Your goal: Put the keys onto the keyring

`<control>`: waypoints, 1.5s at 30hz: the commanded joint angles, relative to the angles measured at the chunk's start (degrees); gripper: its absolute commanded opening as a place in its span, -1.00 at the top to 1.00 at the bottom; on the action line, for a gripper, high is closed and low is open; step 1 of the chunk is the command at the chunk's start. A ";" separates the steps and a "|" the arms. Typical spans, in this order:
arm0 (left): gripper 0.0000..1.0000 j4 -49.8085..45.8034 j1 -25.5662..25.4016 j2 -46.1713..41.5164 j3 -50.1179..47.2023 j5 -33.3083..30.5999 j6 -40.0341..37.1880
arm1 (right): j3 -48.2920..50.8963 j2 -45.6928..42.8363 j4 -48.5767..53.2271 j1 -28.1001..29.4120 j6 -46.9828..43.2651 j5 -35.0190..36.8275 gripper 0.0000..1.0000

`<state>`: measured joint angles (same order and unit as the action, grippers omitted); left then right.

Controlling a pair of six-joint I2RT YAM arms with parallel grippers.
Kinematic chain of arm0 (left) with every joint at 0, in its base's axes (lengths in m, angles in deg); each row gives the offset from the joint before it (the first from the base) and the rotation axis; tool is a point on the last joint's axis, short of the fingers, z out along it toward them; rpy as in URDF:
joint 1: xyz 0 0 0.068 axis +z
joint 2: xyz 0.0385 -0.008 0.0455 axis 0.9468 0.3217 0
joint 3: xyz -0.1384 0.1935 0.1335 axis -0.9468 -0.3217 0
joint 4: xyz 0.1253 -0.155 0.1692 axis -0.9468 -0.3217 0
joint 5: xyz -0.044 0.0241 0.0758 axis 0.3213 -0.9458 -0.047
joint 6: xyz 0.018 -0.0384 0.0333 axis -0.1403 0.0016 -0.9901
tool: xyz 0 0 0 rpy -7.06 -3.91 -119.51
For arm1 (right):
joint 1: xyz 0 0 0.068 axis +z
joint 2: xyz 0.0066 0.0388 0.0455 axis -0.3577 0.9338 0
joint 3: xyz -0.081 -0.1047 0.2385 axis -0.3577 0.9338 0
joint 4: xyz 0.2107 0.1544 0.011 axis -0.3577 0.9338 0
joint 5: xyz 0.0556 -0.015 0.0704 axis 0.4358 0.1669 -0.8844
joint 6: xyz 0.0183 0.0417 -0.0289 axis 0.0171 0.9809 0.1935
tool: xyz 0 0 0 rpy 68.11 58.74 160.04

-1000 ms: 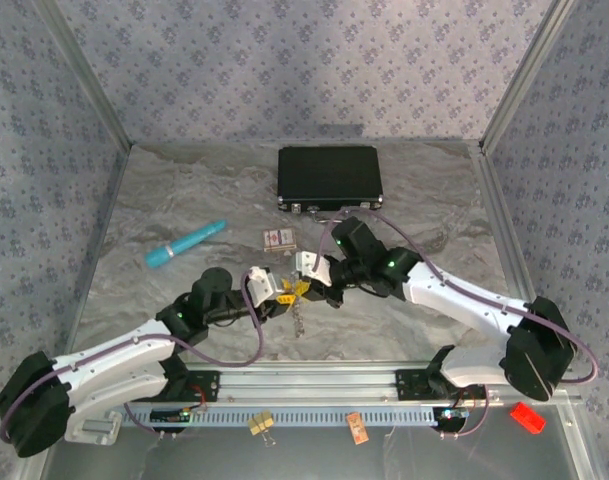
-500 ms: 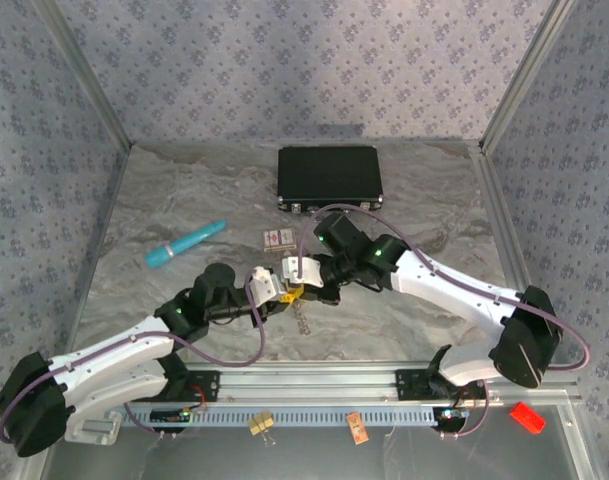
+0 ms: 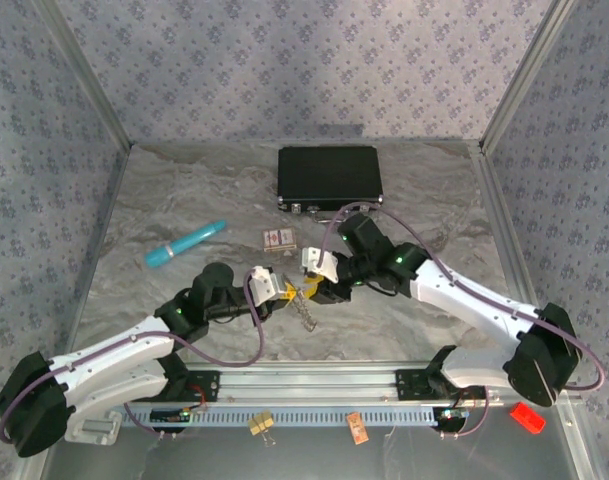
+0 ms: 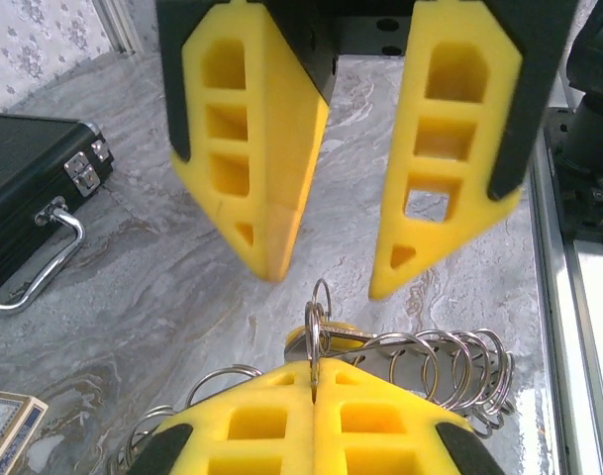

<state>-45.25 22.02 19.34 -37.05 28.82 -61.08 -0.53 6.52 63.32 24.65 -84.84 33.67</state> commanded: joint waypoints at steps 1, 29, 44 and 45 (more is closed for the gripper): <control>1.00 4.74 0.16 -0.47 -1.08 0.32 0.23 | 1.74 -0.50 -4.41 0.05 5.59 -2.64 0.33; 1.00 6.57 0.10 -0.96 -1.57 1.65 -0.28 | 1.66 3.07 -2.36 -0.26 5.90 -2.21 1.00; 1.00 9.18 -0.43 -0.71 -2.80 1.64 -0.39 | 6.28 -2.51 -8.49 0.54 4.84 -1.11 0.47; 1.00 9.34 -0.43 -0.65 -2.88 1.68 -0.34 | 6.31 -2.52 -8.73 0.70 4.83 -1.56 0.47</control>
<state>-40.24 21.96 19.25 -39.84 28.88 -61.54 5.16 5.19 56.89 25.00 -79.68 32.73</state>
